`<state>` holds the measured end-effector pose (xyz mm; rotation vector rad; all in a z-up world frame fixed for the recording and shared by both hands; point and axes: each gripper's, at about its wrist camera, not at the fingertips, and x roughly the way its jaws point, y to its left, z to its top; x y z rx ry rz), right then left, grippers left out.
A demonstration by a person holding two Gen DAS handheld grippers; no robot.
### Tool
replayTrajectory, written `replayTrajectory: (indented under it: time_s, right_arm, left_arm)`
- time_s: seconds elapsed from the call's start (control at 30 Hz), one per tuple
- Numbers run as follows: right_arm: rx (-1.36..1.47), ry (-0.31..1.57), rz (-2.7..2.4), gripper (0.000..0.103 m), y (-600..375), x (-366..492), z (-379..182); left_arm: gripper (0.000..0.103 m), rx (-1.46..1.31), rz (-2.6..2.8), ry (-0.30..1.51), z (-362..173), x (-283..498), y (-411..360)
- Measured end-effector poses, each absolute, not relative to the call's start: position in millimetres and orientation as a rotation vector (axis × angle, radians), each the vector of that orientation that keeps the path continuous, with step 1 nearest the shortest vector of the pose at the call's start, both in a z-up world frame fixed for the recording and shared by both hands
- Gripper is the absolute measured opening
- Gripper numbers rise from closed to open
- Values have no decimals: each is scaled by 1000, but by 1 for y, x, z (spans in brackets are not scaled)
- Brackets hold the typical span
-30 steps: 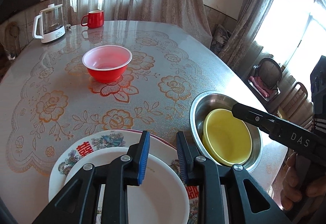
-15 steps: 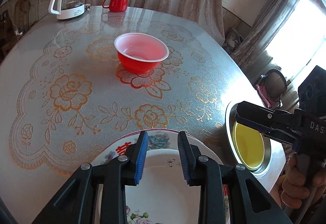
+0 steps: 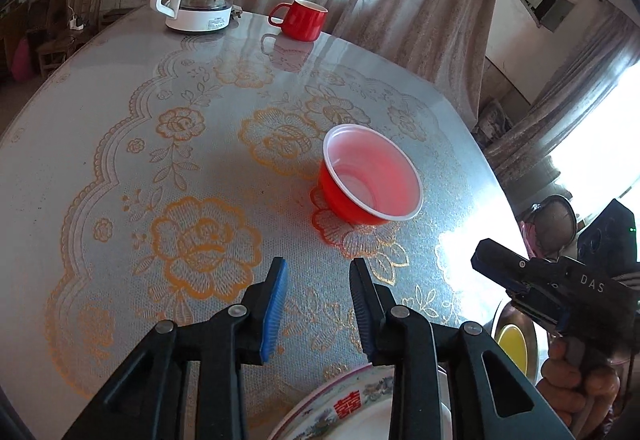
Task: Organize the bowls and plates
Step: 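Move the right gripper to the rim of the red plastic bowl, then grasp the red bowl rim with the right gripper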
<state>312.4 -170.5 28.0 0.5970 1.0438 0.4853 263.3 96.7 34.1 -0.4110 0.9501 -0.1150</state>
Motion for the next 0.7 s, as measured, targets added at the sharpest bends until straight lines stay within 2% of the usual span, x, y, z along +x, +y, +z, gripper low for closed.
replayTrajectory:
  time_s: [0.13, 0.7]
  right_arm:
    - [616, 1045, 464, 13, -166, 330, 22]
    - [681, 1080, 379, 11, -163, 387, -3]
  left_arm:
    - [25, -405, -137, 968, 30, 279, 94]
    - [24, -529, -137, 979, 16, 356, 98]
